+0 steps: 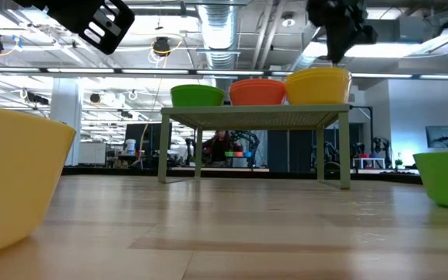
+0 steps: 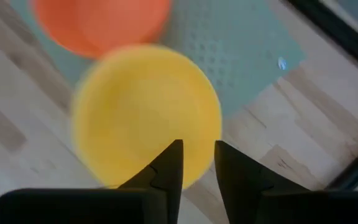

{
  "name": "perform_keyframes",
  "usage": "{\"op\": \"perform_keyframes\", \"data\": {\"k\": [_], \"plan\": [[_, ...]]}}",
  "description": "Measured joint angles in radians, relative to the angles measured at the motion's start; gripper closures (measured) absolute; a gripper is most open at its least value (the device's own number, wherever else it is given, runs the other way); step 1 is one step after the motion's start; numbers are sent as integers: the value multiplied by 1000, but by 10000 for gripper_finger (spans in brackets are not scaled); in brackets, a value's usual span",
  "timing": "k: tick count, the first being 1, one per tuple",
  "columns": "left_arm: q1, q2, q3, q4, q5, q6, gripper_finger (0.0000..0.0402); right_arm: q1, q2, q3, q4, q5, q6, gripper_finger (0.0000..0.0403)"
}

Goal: Pick & Place Mini bowls
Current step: Stack the orange bowl on top of the orange bowls on the shelf

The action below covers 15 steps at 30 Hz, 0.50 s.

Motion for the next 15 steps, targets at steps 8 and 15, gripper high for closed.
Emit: {"op": "perform_keyframes", "data": {"k": [8,15], "plan": [[0,0,0,0,0,-154,293,173,-5,82,37,12,-39,321],[-4,0,0,0,0,-243,293,446,-56,-29,254,11,-200,321]]}}
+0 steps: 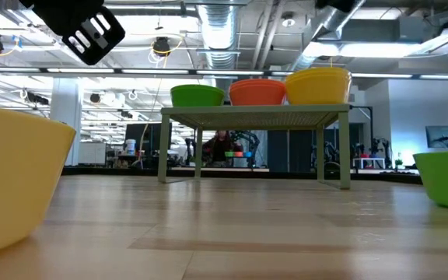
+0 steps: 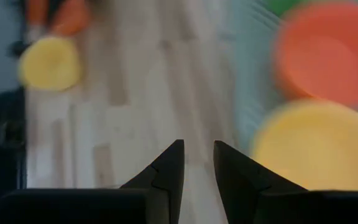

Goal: Pick & Place Mini bowls
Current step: Stack the orange bowl on top of the orange bowls on the shelf

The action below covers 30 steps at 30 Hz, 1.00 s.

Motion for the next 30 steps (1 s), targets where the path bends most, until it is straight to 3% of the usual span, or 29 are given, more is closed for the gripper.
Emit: {"op": "perform_keyframes", "data": {"k": [4,11,17,22,30], "plan": [[0,0,1,0,0,-55,293,116,-62,-169,198,-29,-85,321],[0,0,35,-4,0,-66,293,216,-221,-519,470,-37,36,321],[0,0,45,-11,0,-66,293,273,-308,-750,795,-35,14,321],[4,0,45,-77,1,-66,293,290,-296,-840,873,-35,72,321],[31,0,69,-232,92,-66,293,290,-210,-846,880,-35,205,321]]}}
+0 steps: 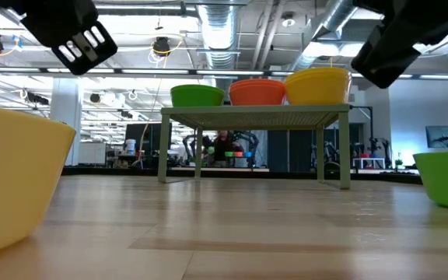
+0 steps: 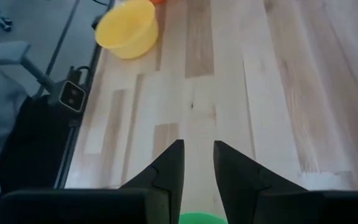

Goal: Pick & Place Mini bowls
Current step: Stack the orange bowl on top of the orange bowls on the shelf

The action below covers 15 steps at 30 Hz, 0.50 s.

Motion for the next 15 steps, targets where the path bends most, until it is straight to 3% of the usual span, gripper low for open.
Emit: {"op": "perform_keyframes", "data": {"k": [7,15], "plan": [[-14,-1,91,-373,27,76,293,0,49,0,12,0,8,321],[-47,-1,91,-472,106,135,293,-1,93,0,91,0,8,321]]}}
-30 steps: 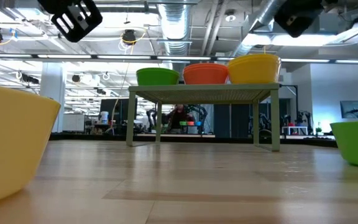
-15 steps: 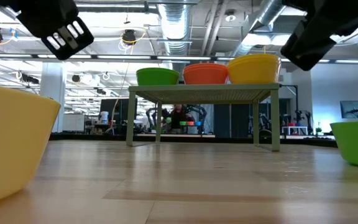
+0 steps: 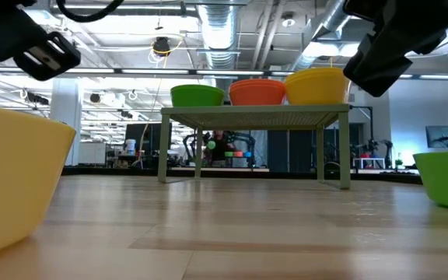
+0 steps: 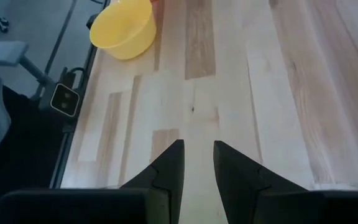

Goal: Pick & Place Mini bowls
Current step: Stack the orange bowl on top of the orange bowls on the shelf

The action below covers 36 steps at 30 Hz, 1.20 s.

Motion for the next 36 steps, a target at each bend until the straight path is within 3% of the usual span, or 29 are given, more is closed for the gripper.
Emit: {"op": "perform_keyframes", "data": {"k": [9,16,20,36], "plan": [[7,47,25,-49,36,156,293,-8,10,0,13,0,0,321],[35,222,254,-393,93,298,293,-42,10,0,17,0,0,321],[14,335,324,-468,96,386,293,-69,10,0,20,0,-9,321],[-40,383,297,-433,59,277,293,-89,9,0,19,-2,-18,321]]}}
